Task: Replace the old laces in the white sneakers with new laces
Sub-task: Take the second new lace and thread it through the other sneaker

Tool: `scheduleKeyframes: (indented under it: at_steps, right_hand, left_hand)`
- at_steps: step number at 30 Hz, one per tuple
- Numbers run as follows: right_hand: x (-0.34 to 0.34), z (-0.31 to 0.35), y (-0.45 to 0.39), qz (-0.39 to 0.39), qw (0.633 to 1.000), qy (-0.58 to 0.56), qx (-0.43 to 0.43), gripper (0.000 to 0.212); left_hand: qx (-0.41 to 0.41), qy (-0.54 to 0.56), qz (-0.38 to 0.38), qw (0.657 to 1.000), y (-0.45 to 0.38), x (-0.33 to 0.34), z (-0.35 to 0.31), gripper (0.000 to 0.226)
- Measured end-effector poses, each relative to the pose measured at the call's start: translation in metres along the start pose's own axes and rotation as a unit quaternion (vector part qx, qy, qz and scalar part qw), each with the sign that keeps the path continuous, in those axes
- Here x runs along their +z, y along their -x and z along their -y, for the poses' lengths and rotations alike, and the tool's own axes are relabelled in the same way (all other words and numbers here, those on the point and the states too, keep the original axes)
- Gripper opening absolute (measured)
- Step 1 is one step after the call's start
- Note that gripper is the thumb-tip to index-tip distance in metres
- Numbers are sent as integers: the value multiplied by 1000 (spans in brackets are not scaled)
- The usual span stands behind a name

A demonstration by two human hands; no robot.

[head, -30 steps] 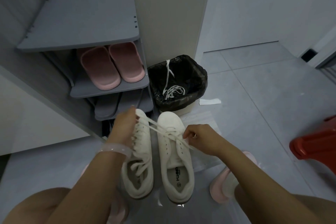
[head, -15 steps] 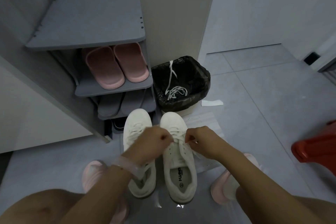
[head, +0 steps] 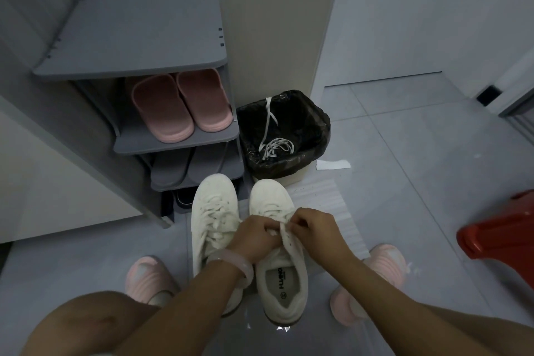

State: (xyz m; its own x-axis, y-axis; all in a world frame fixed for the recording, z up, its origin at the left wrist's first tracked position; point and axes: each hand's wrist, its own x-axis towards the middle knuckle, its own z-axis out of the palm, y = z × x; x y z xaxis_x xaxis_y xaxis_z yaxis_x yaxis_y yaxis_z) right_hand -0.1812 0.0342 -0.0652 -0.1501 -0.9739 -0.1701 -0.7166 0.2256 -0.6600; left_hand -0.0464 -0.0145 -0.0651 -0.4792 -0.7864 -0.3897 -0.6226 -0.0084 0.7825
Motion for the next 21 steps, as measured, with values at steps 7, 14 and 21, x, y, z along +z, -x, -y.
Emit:
scheduleKeyframes:
  at_steps: [7, 14, 21]
  right_hand:
    - [0, 3, 3, -16, 973, 207, -97, 11]
    - [-4, 7, 4, 13, 972, 195, -126, 20]
    - [-15, 2, -2, 109, 981, 148, -60, 81]
  left_hand:
    - [45, -75, -58, 994, 1, 9, 2, 23]
    - [36, -63, -57, 996, -3, 9, 5, 20]
    - [28, -83, -101, 991, 1, -1, -6, 18]
